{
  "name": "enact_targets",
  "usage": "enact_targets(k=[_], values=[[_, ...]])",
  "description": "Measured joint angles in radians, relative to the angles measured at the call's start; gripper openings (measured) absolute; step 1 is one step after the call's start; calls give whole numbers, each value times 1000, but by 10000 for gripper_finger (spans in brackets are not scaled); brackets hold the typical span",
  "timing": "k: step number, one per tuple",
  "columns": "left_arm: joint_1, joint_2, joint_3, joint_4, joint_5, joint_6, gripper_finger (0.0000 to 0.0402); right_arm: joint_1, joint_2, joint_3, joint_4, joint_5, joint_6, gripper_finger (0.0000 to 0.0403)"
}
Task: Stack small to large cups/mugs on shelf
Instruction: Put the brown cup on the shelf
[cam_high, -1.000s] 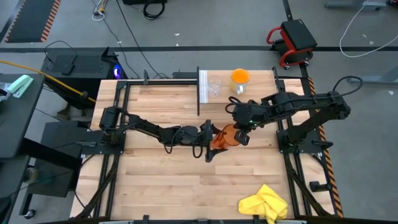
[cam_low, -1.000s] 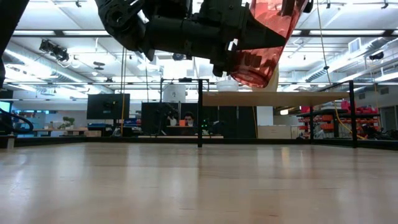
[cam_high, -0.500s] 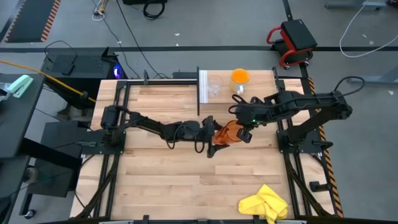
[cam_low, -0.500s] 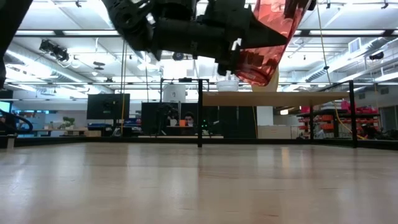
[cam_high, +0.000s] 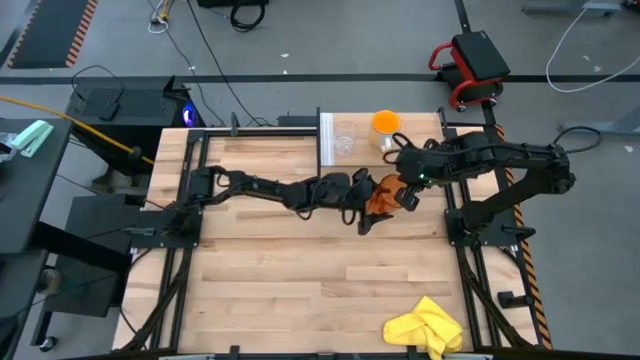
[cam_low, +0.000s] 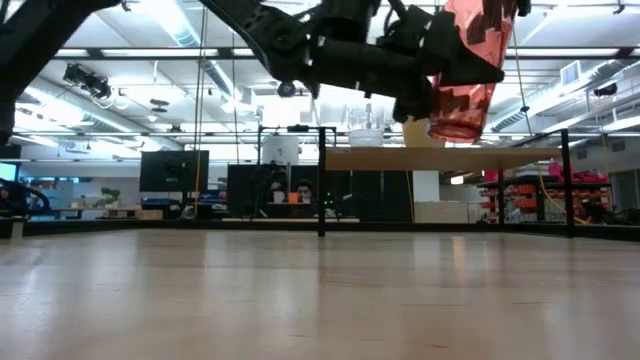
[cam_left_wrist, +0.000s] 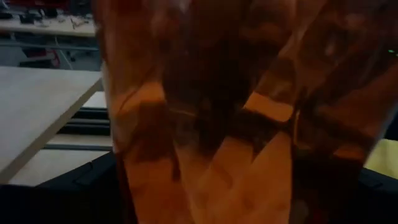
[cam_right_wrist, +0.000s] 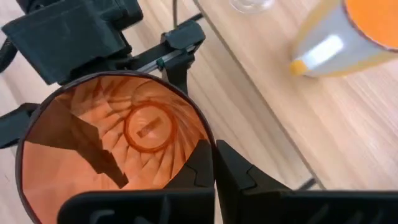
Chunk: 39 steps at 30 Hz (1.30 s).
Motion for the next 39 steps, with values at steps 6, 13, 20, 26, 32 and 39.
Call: enact_targets(k=[6,13,20,26,32,39], values=[[35,44,112,-21,38,8,373,-64,16,101,-95,20,-18,0],[72,69,229,-76,101,8,373,-121,36,220,-143,18,-69,0],[98,73,263,-110,114,1,373,-187,46,222,-130,23,-131,0],[108,73,271,-128,112,-16,373,-247,47,221,-126,22,-176,0],[114,73,272,-131,106,-15,373,-289,47,221,-126,17,-214,0],[135,82,275,-129,122,-20,373,-294,48,220,-130,30,-241,0]])
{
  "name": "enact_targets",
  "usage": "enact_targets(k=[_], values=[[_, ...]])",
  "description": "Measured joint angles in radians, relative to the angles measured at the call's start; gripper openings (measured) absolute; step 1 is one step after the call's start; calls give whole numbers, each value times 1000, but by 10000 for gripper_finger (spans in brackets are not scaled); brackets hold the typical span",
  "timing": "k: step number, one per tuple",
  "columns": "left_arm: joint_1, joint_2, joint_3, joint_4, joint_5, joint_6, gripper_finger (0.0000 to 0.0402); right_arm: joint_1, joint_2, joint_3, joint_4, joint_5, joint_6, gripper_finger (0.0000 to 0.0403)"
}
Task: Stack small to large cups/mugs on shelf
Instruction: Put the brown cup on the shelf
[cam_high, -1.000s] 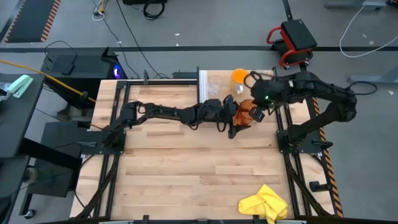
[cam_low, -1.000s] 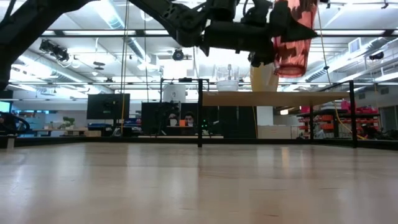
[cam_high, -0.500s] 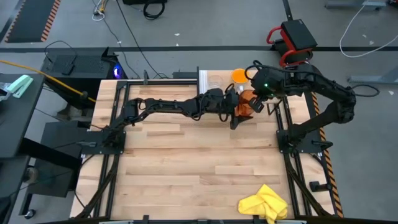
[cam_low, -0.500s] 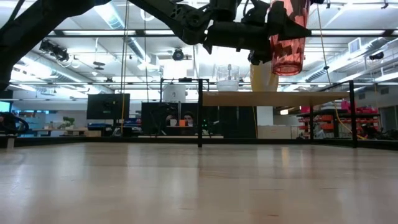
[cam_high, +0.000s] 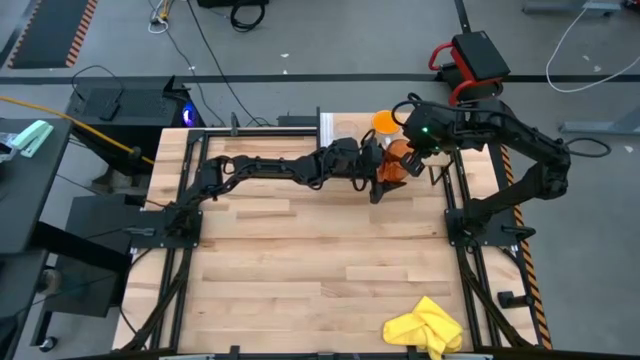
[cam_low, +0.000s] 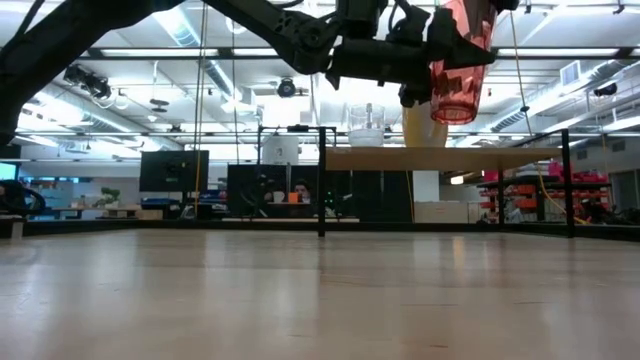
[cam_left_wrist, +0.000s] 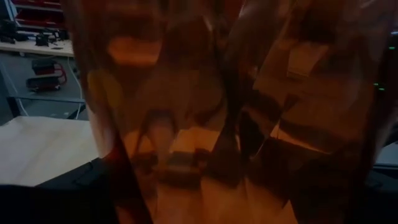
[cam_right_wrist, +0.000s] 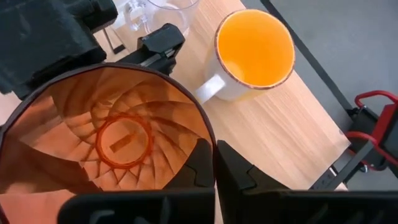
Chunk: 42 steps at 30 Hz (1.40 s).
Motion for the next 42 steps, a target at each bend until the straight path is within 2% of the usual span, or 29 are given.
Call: enact_targets(k=[14,18,25,42], values=[[17,36,1,10,-3,-10,373,-39,1,-3,-10,-102,-61,0],[14,38,0,20,-17,25,373,-59,0,-7,-4,-110,-73,0],[-3,40,-2,28,-107,36,373,-64,-1,-8,-7,-122,-92,0],[-18,41,-4,27,-115,23,382,-64,-2,-8,-9,-140,-95,0]])
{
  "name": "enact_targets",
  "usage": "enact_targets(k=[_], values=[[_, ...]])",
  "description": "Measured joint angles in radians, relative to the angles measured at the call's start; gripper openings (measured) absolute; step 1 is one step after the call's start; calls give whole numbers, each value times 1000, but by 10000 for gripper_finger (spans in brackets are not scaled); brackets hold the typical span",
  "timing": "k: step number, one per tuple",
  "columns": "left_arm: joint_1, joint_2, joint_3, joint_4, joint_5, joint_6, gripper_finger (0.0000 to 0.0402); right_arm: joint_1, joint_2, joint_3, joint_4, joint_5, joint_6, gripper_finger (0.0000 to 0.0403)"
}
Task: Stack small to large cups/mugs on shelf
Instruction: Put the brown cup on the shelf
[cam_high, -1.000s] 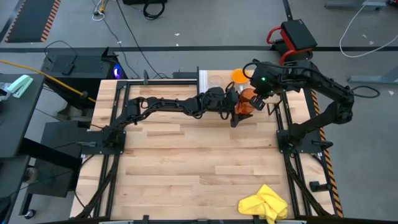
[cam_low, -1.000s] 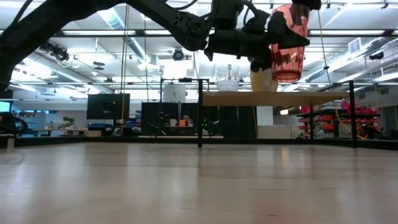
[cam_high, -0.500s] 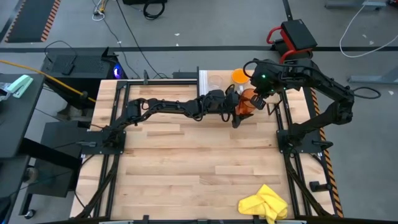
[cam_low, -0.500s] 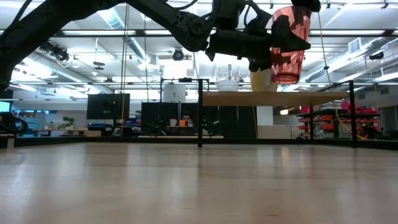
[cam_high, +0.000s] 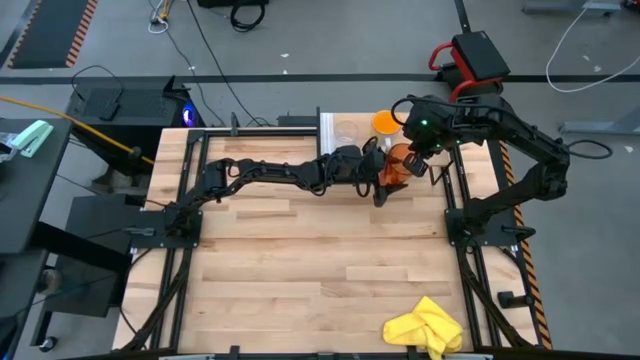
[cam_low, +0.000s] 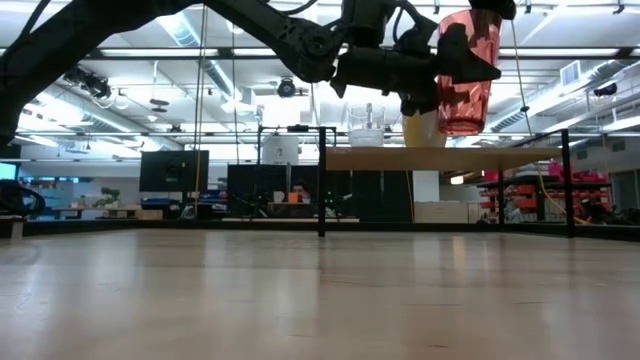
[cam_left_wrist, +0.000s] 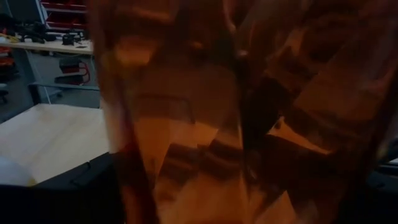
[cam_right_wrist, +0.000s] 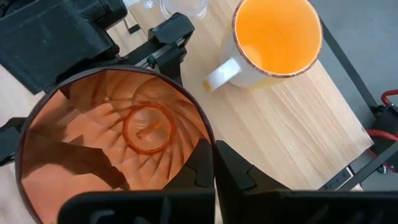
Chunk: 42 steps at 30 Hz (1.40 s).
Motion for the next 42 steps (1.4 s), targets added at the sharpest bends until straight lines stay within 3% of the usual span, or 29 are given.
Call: enact_targets(k=[6,42], values=[[0,0,-1,0,1,-10,398,-1,-1,0,-6,-14,-5,0],[-10,0,0,-45,2,-50,396,0,0,0,3,-29,-26,0]])
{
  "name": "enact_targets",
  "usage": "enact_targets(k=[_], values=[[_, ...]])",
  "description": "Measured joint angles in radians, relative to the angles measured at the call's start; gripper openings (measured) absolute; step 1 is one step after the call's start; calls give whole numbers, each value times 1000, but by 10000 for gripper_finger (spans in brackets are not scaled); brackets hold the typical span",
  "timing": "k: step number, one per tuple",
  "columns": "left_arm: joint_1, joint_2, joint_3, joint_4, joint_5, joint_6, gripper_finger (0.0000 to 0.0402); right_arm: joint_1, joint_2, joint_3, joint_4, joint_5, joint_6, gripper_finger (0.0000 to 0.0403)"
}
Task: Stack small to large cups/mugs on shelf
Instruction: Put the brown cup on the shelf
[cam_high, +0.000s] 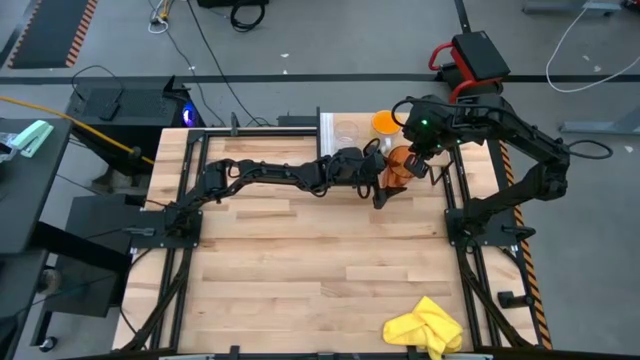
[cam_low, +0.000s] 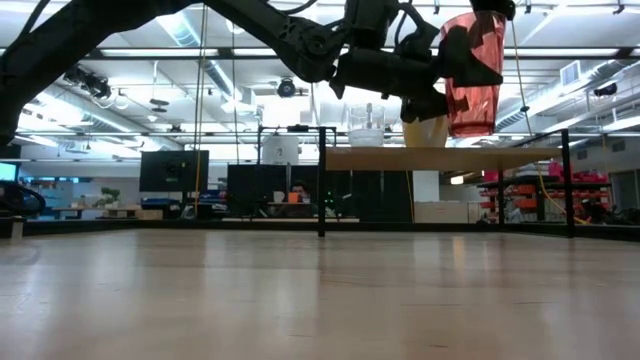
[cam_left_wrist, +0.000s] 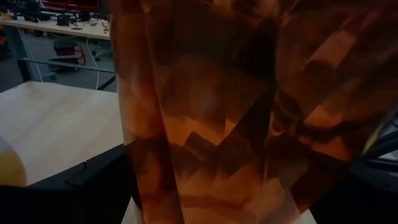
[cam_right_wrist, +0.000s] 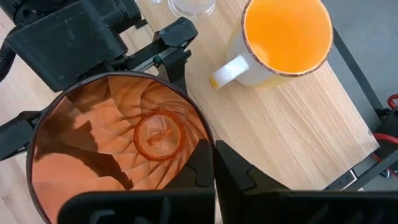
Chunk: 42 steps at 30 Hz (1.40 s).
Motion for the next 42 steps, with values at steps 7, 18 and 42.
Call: enact_targets(k=[7,18,42], values=[[-2,0,0,-7,6,5,396,0,0,0,0,-1,0,0],[-23,0,0,-15,18,12,396,0,0,0,-3,-10,4,0],[-25,0,0,2,-8,-119,396,1,0,0,1,-1,10,0]])
